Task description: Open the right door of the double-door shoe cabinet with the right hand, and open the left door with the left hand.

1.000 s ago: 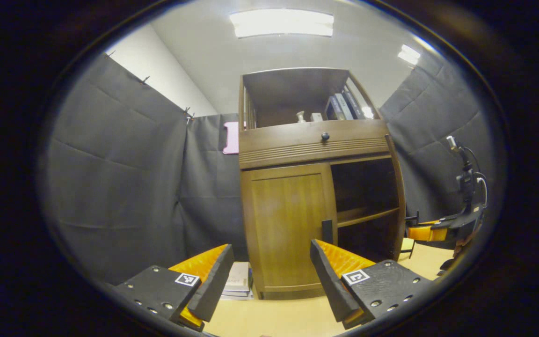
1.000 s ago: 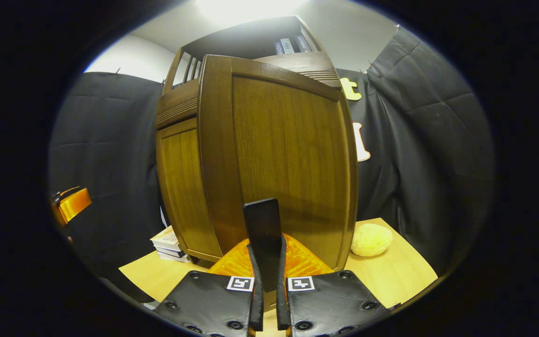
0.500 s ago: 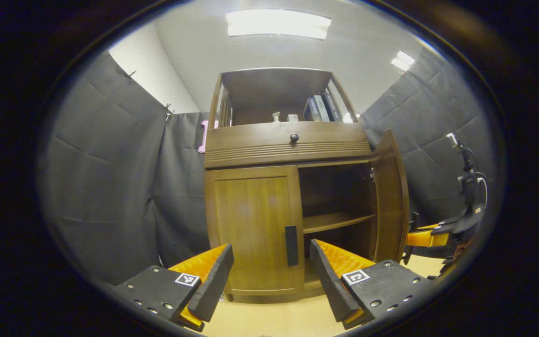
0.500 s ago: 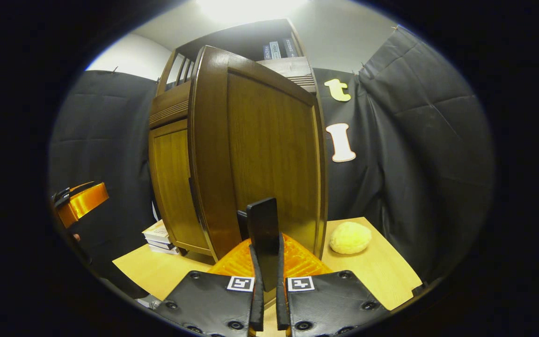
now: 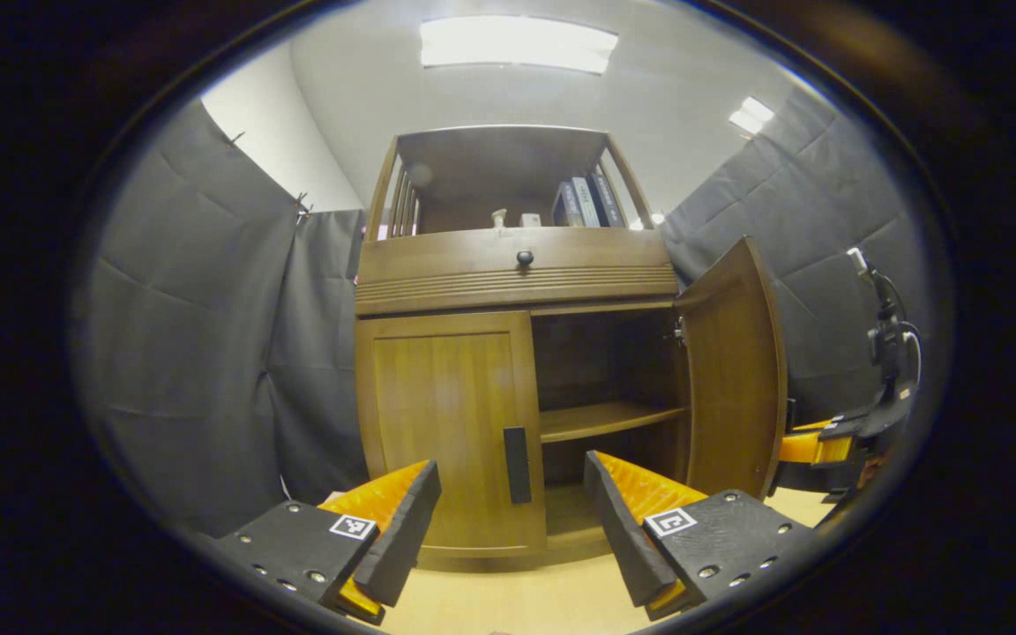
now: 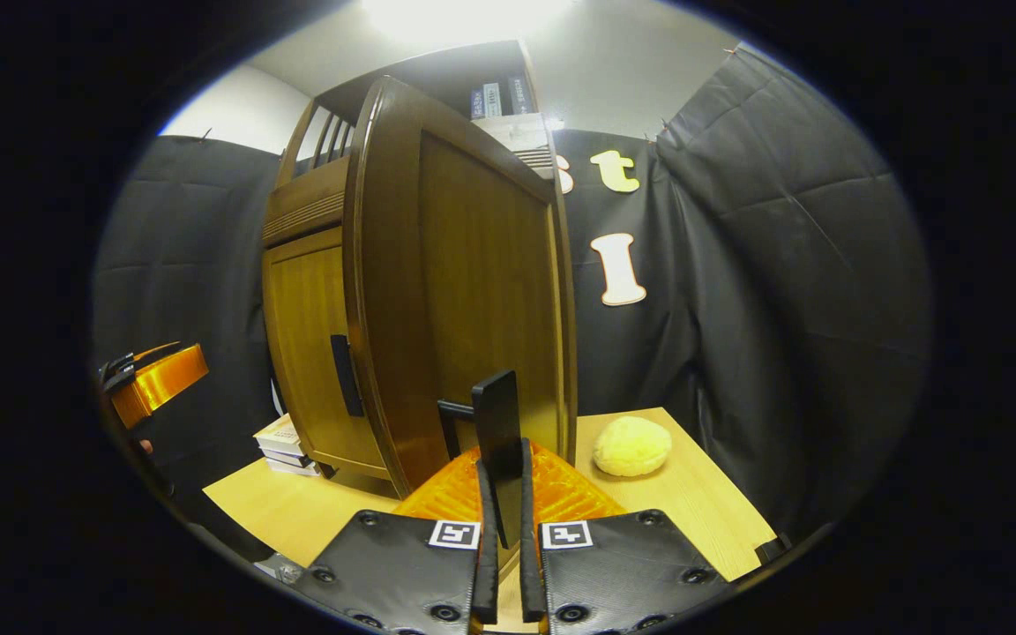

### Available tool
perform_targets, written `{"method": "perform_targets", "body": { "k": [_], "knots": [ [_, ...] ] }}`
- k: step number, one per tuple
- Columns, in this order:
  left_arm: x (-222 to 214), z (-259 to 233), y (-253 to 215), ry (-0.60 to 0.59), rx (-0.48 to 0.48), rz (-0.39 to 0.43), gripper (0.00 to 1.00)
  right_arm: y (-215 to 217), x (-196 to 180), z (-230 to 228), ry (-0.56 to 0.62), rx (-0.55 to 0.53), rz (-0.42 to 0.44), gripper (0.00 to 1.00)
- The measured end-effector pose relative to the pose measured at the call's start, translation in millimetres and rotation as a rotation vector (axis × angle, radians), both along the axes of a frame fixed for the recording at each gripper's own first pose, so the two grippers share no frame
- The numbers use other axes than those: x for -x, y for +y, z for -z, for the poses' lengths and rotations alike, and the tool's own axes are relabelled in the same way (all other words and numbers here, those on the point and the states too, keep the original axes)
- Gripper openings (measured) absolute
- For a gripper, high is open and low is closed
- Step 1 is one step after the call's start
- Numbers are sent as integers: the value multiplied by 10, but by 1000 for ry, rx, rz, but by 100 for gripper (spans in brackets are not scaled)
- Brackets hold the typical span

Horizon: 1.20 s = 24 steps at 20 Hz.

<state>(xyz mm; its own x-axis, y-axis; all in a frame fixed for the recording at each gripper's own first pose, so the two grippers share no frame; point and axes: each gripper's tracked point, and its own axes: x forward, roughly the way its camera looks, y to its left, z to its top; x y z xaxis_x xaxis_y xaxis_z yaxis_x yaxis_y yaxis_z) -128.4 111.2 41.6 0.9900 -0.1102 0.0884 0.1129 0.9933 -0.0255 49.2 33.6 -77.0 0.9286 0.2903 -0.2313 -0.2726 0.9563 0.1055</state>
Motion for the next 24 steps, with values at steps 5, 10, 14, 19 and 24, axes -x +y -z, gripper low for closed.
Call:
{"method": "perform_targets", "body": {
  "k": [5,10,14,19,24],
  "knots": [
    [5,-13,-82,4,-10,20,97,-305,-10,8,6,-24,46,8],
    [-16,-7,-134,-1,-24,37,97,-637,-2,21,0,-22,102,7],
    [-40,23,-165,3,-23,47,96,-884,36,-22,-7,-16,147,15],
    [-79,20,-161,-3,-22,54,97,-915,169,-124,-29,-21,139,5],
    [-172,61,-157,12,-11,56,97,-972,415,-364,-76,-11,163,35]
  ]
}}
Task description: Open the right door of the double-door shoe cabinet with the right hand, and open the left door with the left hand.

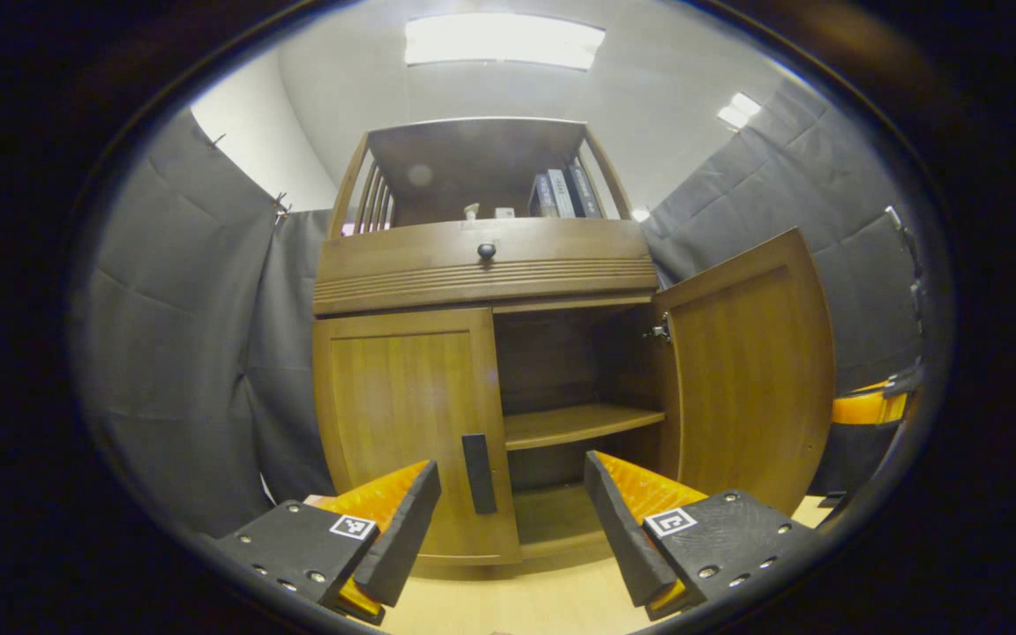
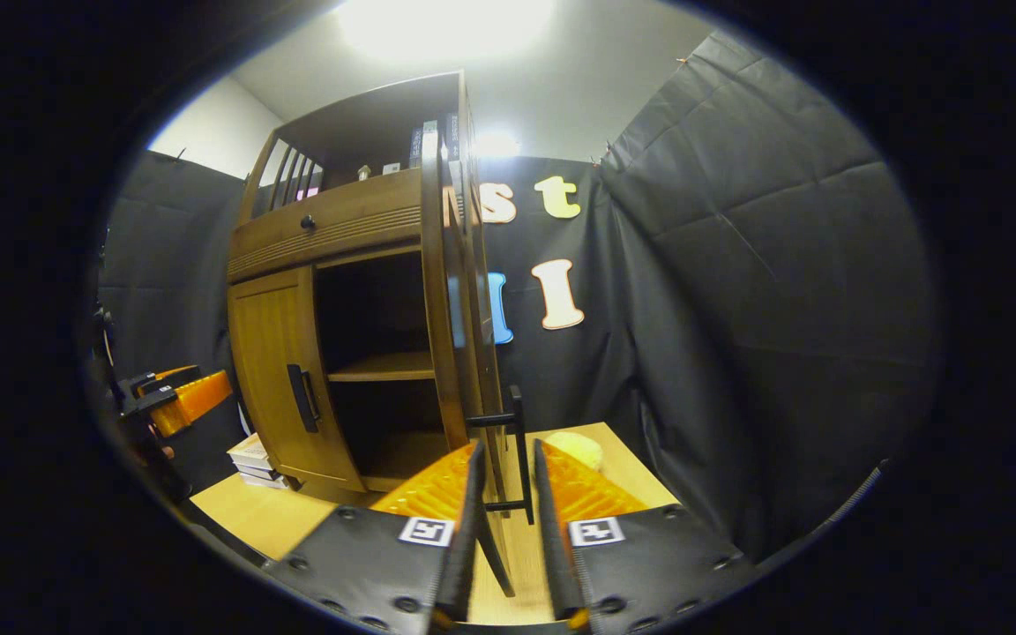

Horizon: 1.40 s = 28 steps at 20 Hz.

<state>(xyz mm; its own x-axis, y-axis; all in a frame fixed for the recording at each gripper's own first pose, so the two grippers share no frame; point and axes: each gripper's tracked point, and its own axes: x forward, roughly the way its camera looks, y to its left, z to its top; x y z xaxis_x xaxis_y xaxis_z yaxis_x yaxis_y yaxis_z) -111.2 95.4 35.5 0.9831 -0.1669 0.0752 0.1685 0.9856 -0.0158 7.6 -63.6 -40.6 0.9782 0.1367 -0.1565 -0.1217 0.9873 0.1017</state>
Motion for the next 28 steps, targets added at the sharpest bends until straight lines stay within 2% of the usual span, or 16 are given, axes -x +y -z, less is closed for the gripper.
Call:
{"method": "perform_targets", "body": {
  "k": [3,5,6,7,9,11,12,14,15,16,18,19,21,23,24,28],
  "knots": [
    [-119,30,38,5,-5,-13,97,-140,139,-113,-30,-8,52,96],
    [-175,22,73,2,-11,-27,96,-220,225,-172,-42,-11,86,92],
    [-216,24,82,3,-10,-32,96,-256,275,-187,-46,-9,101,98],
    [-243,36,93,2,-4,-35,96,-313,318,-194,-48,-1,121,92],
    [-323,46,112,0,7,-46,97,-389,393,-184,-46,15,146,92],
    [-333,87,122,-1,12,-50,97,-453,454,-155,-34,22,168,98],
    [-337,98,121,-1,12,-52,97,-476,487,-139,-26,22,179,92],
    [-363,119,129,3,10,-56,97,-517,537,-125,-19,24,201,92],
    [-378,138,147,5,7,-57,97,-532,563,-122,-17,25,210,98],
    [-405,133,164,1,4,-62,97,-544,585,-114,-16,26,215,92],
    [-481,172,195,3,6,-66,97,-556,629,-103,-7,33,224,92],
    [-508,198,195,8,11,-66,97,-561,649,-88,-4,37,227,98],
    [-547,245,186,19,20,-65,97,-579,658,-66,4,44,236,92],
    [-571,279,172,30,26,-59,97,-553,664,-50,11,41,236,92],
    [-580,305,159,38,26,-55,97,-553,658,-39,14,41,237,98],
    [-572,393,139,78,36,-48,97,-549,637,-12,25,50,237,98]
  ]
}}
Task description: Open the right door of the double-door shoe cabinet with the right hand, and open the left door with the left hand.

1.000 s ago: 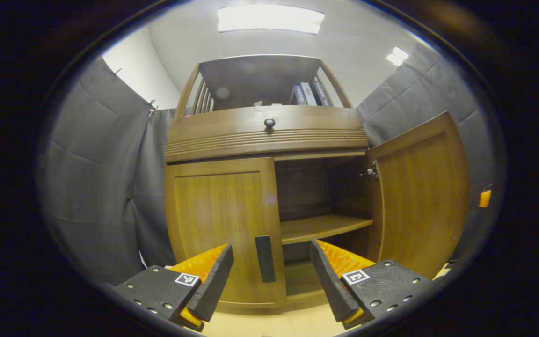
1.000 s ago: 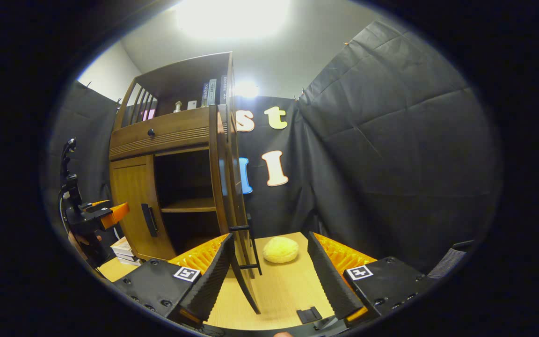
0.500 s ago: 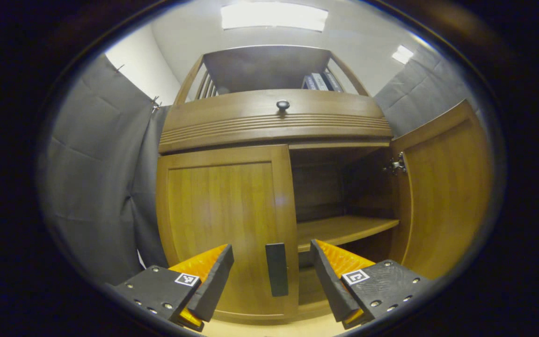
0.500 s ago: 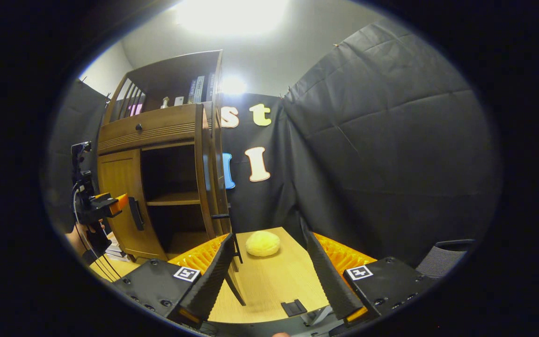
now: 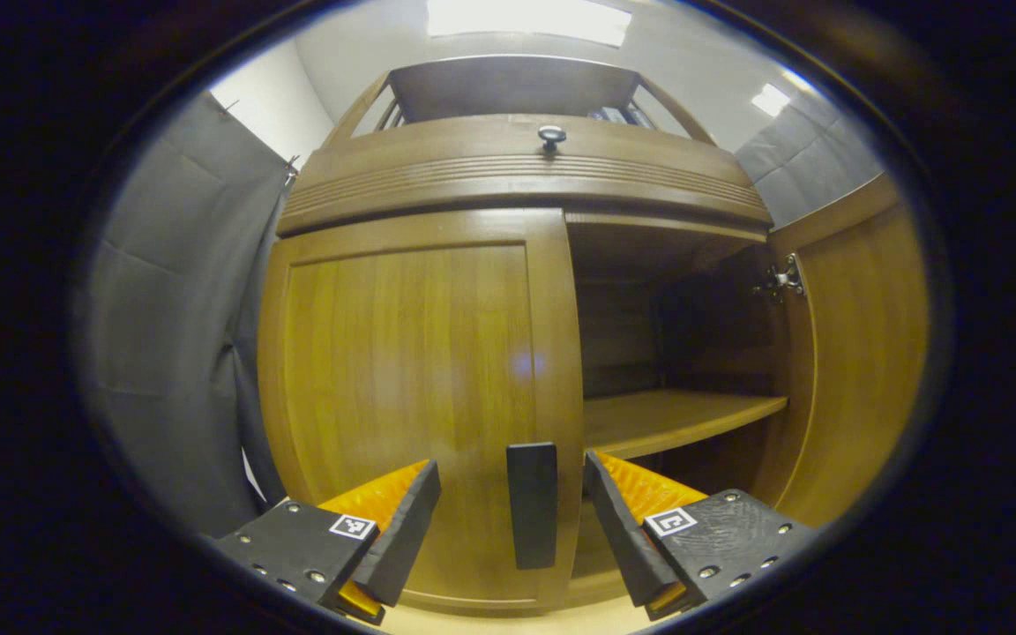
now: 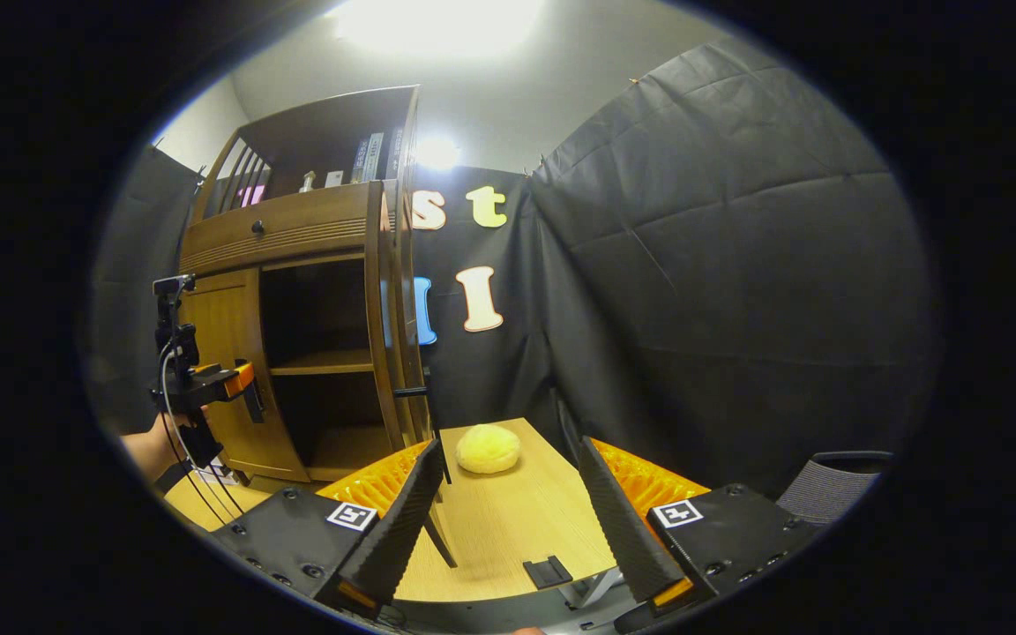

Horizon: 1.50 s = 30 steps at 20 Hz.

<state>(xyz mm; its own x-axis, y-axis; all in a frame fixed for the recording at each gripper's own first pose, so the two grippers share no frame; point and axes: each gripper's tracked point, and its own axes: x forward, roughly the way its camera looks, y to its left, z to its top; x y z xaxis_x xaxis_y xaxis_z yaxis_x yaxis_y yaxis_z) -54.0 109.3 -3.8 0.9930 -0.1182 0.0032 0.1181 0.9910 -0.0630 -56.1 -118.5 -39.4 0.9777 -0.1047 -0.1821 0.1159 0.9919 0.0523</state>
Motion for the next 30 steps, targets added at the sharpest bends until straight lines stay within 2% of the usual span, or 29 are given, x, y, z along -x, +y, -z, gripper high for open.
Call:
{"method": "perform_targets", "body": {
  "k": [5,8,9,12,13,15,18,26,30],
  "knots": [
    [-25,158,-46,64,10,8,97,-20,5,16,6,2,-3,98],
    [-10,218,-32,80,15,-6,80,-37,-2,14,6,2,-4,98],
    [-17,216,-59,78,18,7,79,-40,2,7,3,0,-5,98],
    [-46,216,-58,71,8,-7,55,-35,1,18,4,0,-9,98],
    [-53,245,-102,67,12,27,50,-23,3,5,3,1,-11,98],
    [-15,234,-76,63,-13,2,39,-11,12,-7,1,1,-17,98],
    [0,249,-79,83,8,-15,23,-10,57,-1,-3,-1,-24,98],
    [205,257,-72,95,23,12,17,122,23,-51,-22,-8,-68,98],
    [331,261,-50,102,34,6,18,293,-43,-78,-32,-16,-112,98]
  ]
}}
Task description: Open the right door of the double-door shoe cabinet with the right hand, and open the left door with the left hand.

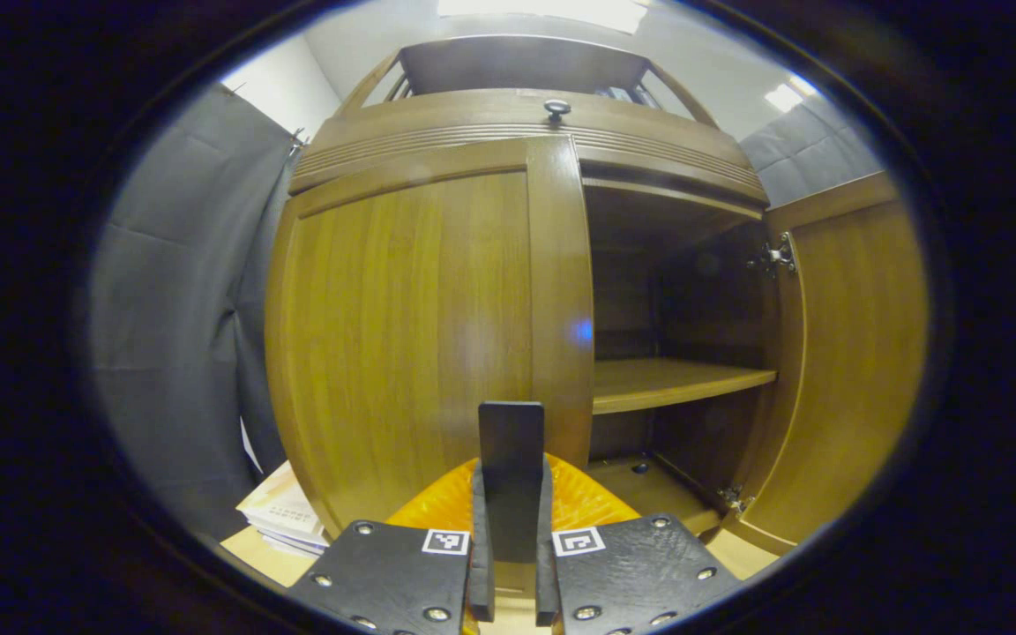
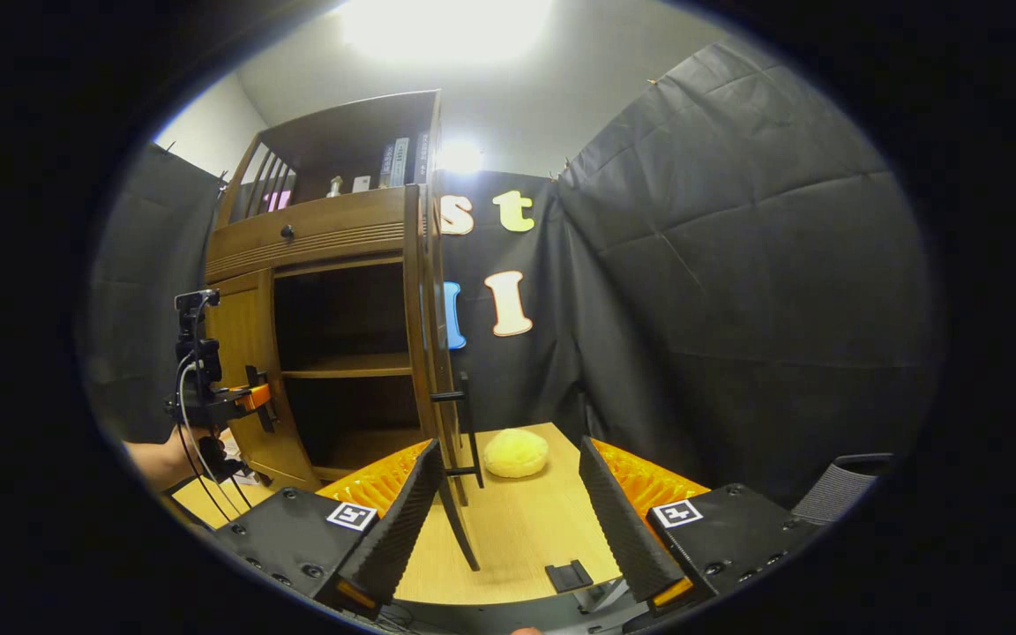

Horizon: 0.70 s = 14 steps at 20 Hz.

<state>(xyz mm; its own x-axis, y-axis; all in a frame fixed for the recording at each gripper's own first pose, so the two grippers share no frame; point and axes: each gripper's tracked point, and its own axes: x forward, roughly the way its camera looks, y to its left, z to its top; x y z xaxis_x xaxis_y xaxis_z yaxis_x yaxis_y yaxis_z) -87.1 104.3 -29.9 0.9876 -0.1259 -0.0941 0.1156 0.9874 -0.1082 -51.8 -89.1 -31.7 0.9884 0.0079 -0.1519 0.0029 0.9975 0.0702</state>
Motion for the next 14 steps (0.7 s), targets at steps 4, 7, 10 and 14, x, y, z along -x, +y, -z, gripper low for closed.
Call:
{"method": "perform_targets", "body": {
  "k": [4,7,10,14],
  "knots": [
    [131,4,42,11,7,-5,20,161,-60,-30,-12,-4,-44,98],
    [189,-1,69,20,17,-14,21,288,-73,-69,-23,-2,-73,98],
    [219,-34,90,22,21,-21,22,391,-82,-79,-28,6,-99,98],
    [232,-76,104,19,23,-34,17,525,-89,-83,-30,6,-128,98]
  ]
}}
